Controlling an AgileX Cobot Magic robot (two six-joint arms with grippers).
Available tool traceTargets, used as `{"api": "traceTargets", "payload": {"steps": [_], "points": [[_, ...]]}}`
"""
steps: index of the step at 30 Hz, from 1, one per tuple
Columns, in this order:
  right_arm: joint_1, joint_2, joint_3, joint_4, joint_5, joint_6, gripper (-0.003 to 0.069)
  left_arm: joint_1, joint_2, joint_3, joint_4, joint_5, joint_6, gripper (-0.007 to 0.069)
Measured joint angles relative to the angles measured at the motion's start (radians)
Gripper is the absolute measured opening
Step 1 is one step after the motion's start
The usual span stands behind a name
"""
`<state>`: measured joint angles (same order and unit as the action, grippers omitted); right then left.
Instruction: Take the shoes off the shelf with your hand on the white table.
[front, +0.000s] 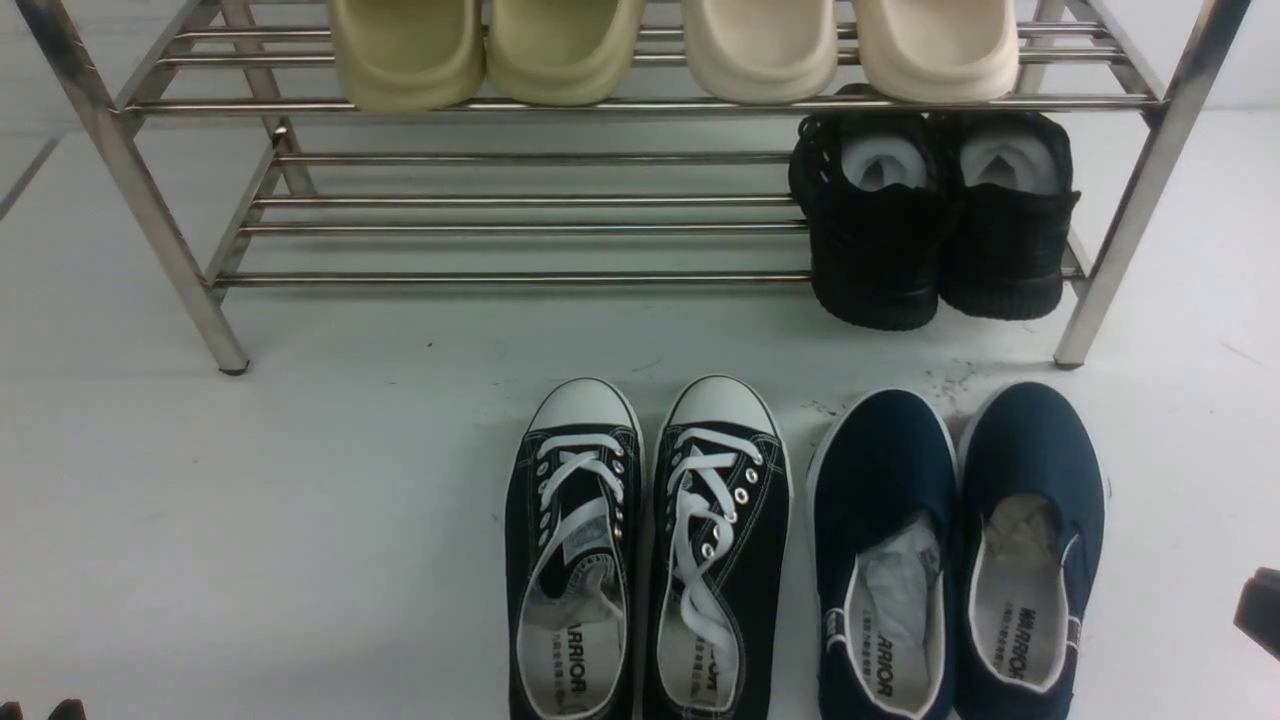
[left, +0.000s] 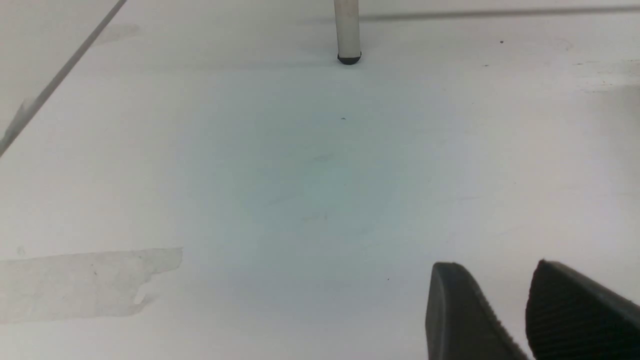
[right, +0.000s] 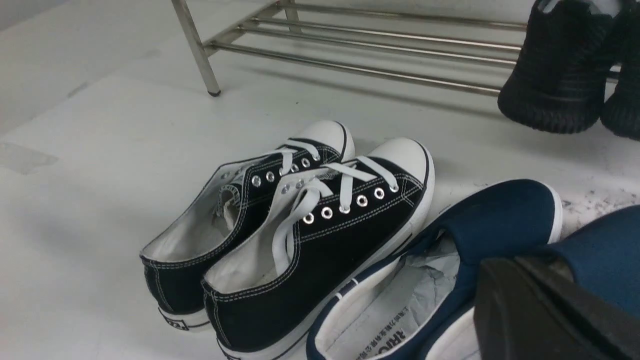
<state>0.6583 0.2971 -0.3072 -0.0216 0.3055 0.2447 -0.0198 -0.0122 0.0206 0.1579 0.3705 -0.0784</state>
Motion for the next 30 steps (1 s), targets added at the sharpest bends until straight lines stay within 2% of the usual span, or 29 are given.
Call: {"api": "traceTargets", "payload": {"steps": [30], "points": [[0.0,-0.003,0.005,0.006,-0.031,-0.002,0.0004,0.0,0.0,0.0,0.0,0.0,0.0,0.0242]]}}
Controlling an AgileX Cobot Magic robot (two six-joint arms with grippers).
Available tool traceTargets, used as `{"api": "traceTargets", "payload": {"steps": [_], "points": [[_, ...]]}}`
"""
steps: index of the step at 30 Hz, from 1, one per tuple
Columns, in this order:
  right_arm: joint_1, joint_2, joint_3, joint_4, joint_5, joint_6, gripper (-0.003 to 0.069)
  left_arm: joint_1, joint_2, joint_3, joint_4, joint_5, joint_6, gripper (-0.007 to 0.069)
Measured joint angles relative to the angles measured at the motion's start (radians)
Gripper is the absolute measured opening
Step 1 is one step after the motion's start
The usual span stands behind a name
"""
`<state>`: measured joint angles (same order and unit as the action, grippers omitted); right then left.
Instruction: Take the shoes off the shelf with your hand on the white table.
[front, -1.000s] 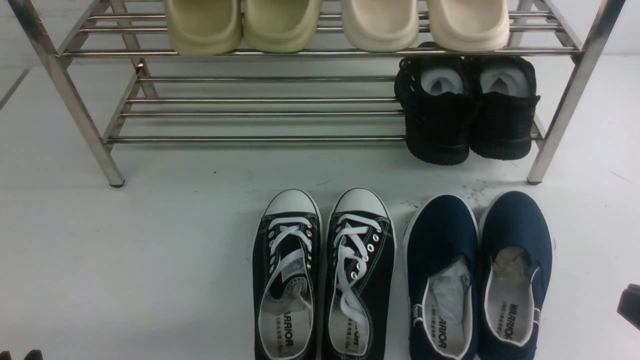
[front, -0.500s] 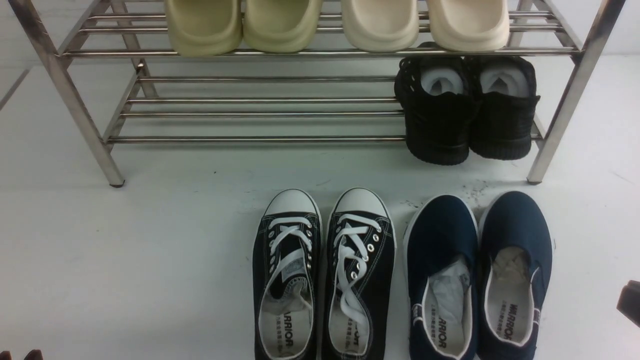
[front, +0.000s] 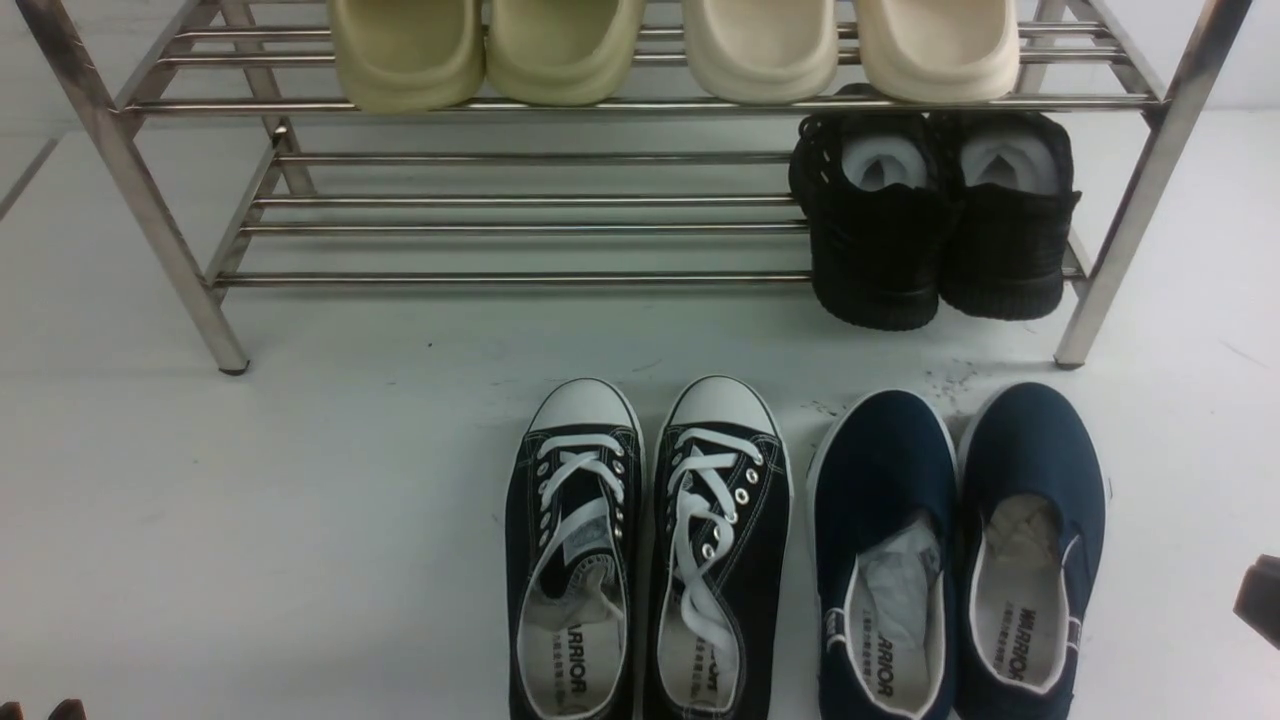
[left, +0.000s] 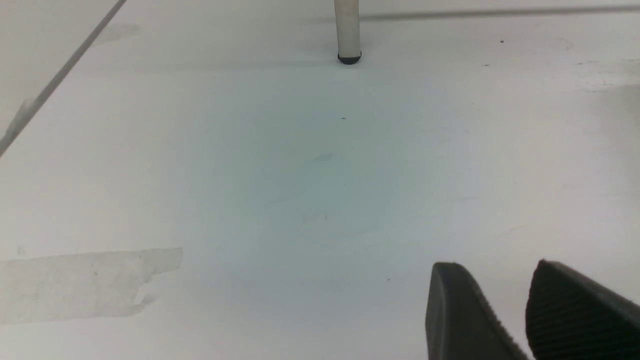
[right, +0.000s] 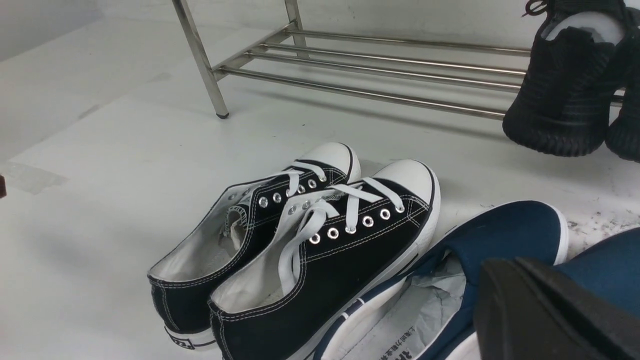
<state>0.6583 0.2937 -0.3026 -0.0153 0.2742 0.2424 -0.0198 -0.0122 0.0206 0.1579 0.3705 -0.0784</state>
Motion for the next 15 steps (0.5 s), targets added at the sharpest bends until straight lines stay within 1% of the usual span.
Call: {"api": "traceTargets", "payload": {"steps": [5,7,12,15], "points": [[-0.03,-0.036,0.05,0.005,-0.027,-0.036,0.0007,0.0,0.0,0.0,0.0,0.0,0.0,0.0242],[-0.133,-0.083,0.124,0.015,-0.052,-0.05,0.0009,0.0,0.0,0.0,0.001,0.0,0.0,0.0242],[-0.369,-0.162,0.227,0.038,-0.053,-0.051,0.0013,0.0,0.0,0.0,0.001,0.0,0.0,0.0242],[-0.487,-0.198,0.279,0.038,-0.053,-0.06,0.0014,0.0,0.0,0.0,0.001,0.0,0.0,0.0242]]}}
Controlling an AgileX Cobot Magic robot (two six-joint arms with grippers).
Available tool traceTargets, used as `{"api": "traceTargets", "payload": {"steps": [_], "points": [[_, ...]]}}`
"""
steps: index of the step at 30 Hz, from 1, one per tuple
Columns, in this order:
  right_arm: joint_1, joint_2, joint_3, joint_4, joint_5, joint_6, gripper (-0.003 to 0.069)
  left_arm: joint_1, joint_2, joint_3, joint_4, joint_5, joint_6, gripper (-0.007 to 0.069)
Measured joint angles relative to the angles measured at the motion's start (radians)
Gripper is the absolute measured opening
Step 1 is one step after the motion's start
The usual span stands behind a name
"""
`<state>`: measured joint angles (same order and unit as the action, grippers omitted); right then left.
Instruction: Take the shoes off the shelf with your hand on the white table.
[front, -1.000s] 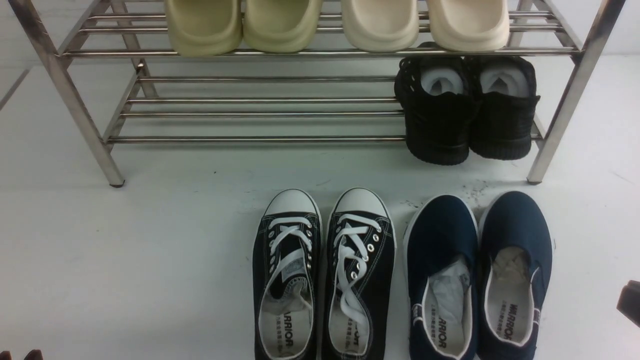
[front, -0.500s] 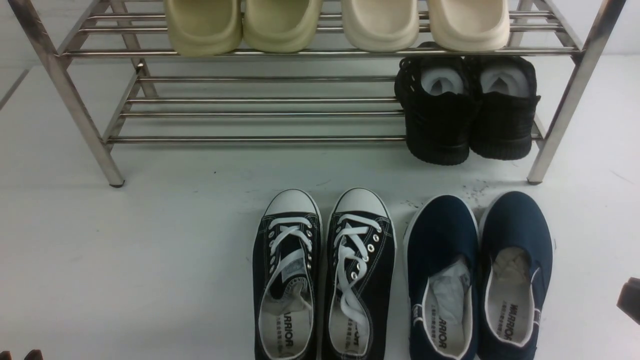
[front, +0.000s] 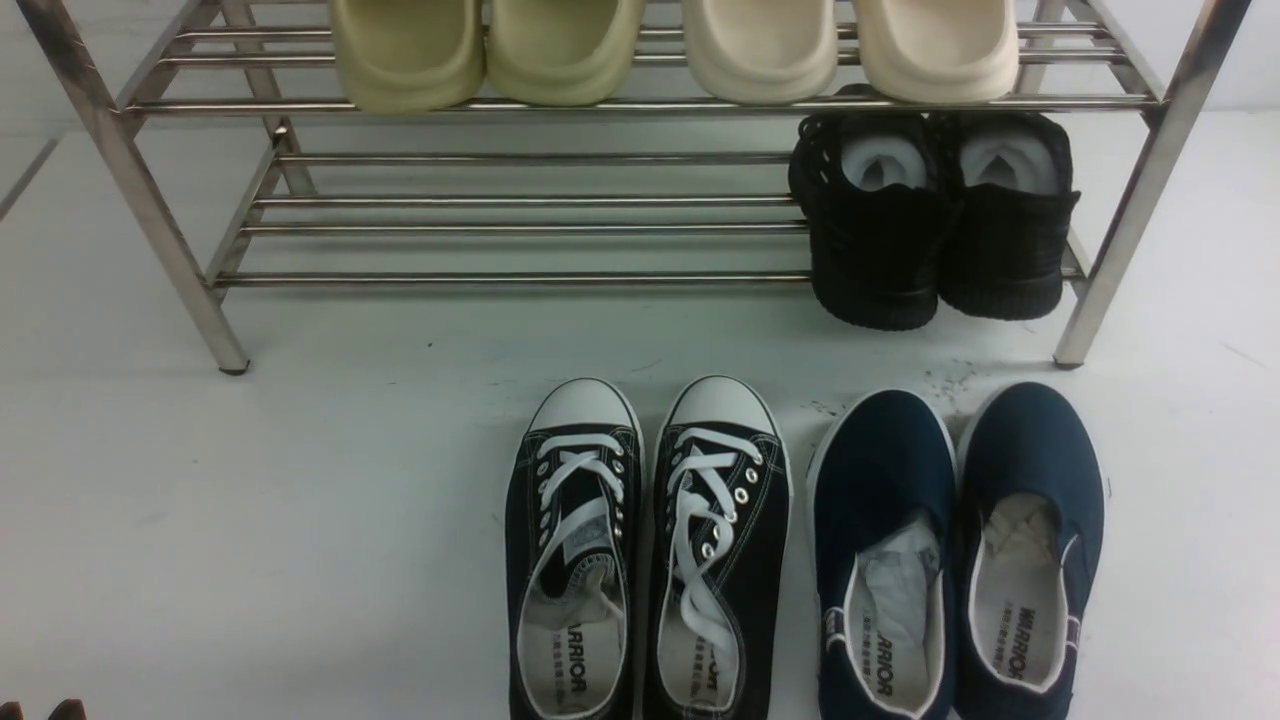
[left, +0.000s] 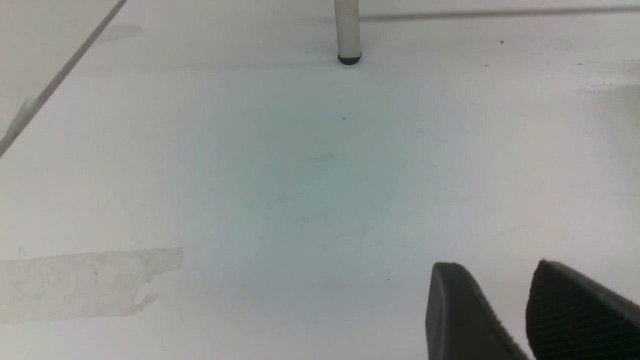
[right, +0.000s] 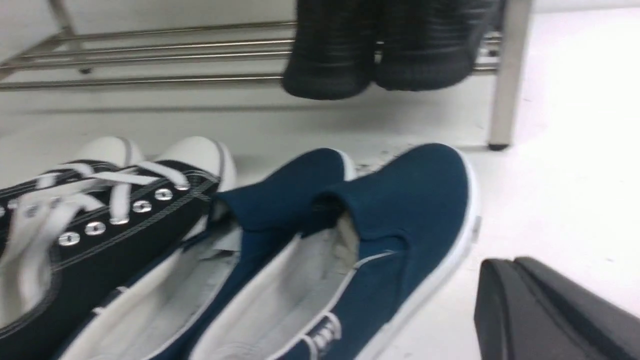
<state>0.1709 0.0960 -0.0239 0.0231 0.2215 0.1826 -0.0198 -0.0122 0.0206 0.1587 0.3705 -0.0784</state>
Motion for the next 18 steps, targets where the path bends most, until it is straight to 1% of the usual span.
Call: {"api": "traceTargets", "payload": {"steps": [3,4,5,6,10,18], "points": [[-0.072,-0.024,0.022,0.001,0.017,-0.042,0.0018,0.0,0.0,0.0,0.0,0.0,0.0,0.0242],[-0.093,-0.034,0.025,0.001,0.032,-0.074,0.0019,0.0,0.0,0.0,0.0,0.0,0.0,0.0242],[-0.096,-0.034,0.026,0.001,0.035,-0.079,0.0019,0.0,0.0,0.0,0.0,0.0,0.0,0.0242],[-0.111,-0.05,0.026,0.002,0.058,-0.114,0.002,0.0,0.0,0.0,0.0,0.0,0.0,0.0242],[-0.118,-0.094,0.037,0.004,0.114,-0.166,0.0024,0.0,0.0,0.0,0.0,0.0,0.0,0.0242],[-0.118,-0.106,0.042,0.018,0.145,-0.168,0.0028,0.0,0.0,0.0,0.0,0.0,0.0,0.0242]]}}
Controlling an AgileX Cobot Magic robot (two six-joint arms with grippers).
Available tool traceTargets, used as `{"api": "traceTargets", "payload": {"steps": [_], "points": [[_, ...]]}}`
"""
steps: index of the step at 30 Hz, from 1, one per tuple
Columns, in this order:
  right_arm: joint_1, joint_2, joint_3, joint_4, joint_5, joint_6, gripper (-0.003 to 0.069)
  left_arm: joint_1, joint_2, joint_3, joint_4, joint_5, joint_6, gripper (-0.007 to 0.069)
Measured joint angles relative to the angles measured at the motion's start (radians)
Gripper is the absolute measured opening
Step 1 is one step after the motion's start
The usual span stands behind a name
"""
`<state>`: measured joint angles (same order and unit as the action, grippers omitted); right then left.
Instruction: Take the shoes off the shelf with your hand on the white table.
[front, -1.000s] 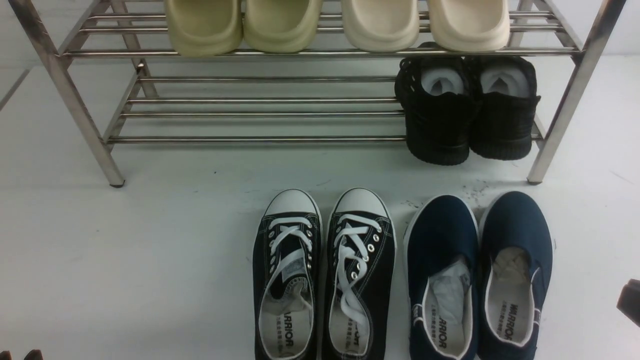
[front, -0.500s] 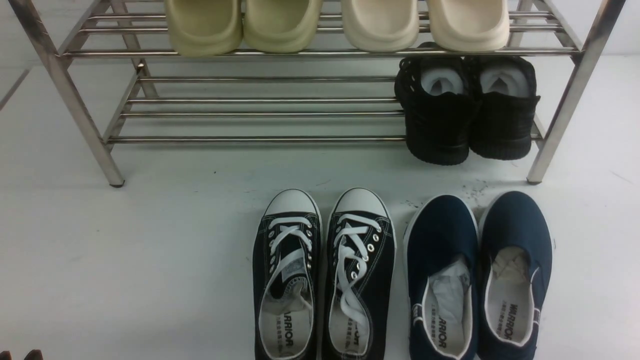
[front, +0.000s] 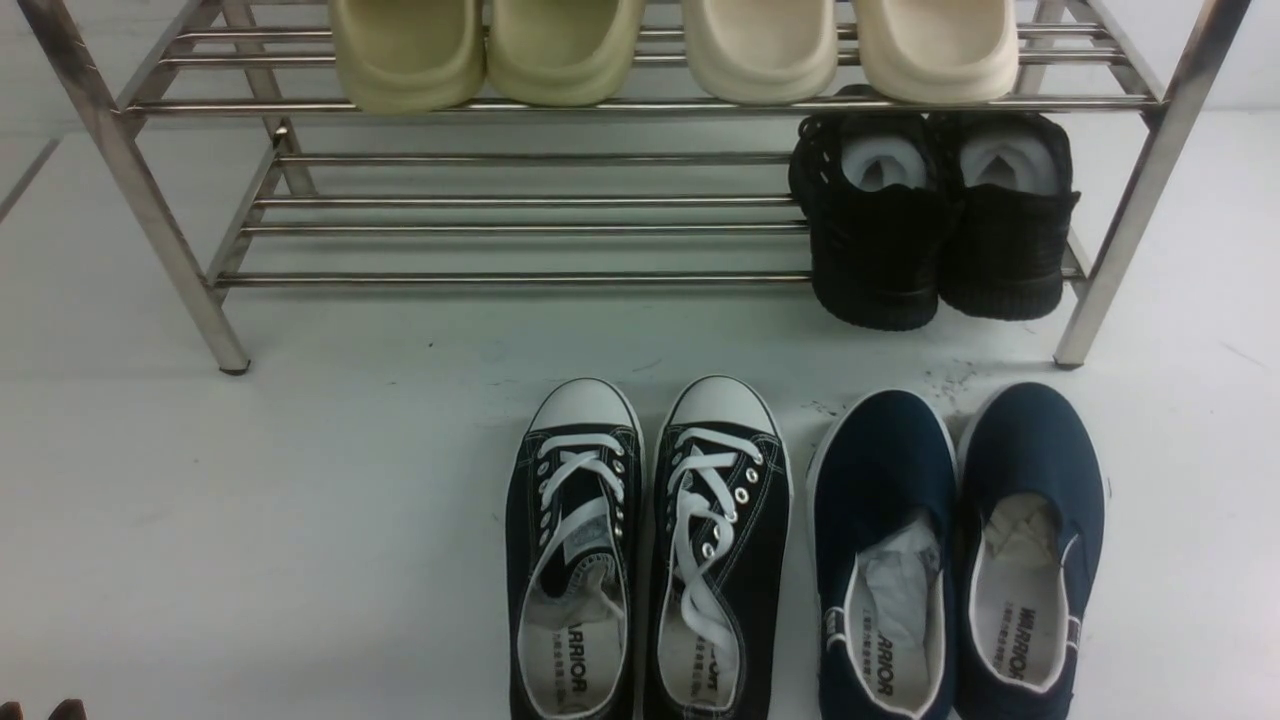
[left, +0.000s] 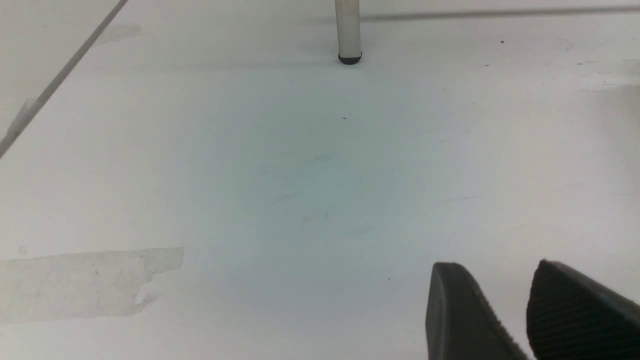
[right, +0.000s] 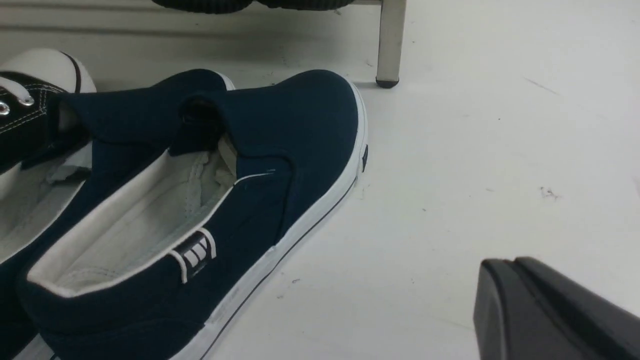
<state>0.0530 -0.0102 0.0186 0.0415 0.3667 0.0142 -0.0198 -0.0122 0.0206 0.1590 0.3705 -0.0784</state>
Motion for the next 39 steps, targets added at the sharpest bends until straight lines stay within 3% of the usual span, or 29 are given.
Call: {"api": "traceTargets", "payload": {"steps": [39], "points": [[-0.001,0.0,-0.005,0.007,0.023,-0.005,0.008,0.0,0.0,0.0,0.0,0.0,0.0,0.0242]]}}
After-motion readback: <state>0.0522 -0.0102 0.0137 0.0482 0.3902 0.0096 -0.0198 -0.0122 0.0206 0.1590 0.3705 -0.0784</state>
